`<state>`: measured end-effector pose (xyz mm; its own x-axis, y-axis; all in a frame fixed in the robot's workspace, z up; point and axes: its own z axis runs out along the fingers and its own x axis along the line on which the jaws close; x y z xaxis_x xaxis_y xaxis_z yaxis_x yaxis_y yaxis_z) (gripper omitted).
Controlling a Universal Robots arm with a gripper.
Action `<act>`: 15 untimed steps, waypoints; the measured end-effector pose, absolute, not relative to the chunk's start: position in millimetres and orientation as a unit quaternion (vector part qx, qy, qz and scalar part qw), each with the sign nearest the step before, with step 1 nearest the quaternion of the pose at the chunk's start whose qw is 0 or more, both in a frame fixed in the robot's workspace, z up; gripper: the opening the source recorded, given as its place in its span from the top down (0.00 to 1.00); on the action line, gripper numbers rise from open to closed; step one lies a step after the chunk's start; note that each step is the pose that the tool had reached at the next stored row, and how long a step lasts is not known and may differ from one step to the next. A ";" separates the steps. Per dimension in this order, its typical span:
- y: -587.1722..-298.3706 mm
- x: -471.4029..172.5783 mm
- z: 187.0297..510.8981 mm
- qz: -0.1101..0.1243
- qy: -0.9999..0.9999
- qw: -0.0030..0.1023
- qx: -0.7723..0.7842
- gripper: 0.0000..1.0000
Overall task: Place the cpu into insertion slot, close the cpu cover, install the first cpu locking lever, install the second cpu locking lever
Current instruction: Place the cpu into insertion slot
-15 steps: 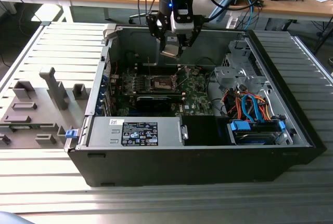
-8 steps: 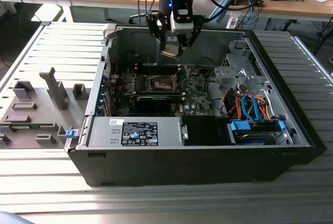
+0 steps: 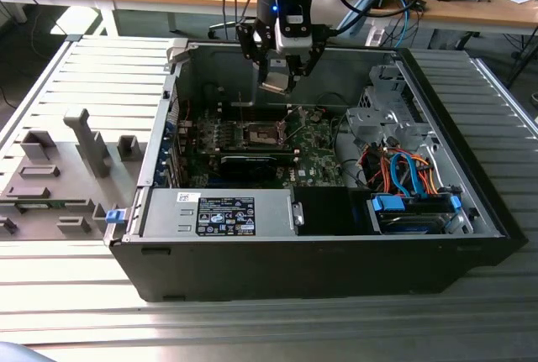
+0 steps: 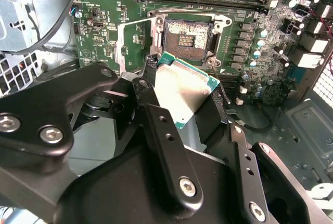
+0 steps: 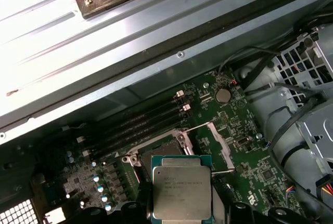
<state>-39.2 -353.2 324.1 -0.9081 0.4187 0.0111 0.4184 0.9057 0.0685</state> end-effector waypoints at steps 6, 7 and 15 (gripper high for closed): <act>-353.2 -39.2 323.9 0.033 0.975 0.003 0.222 0.46; -353.2 -39.2 323.9 0.032 0.974 0.003 0.223 0.46; -353.2 -39.2 323.5 0.031 0.972 0.003 0.233 0.46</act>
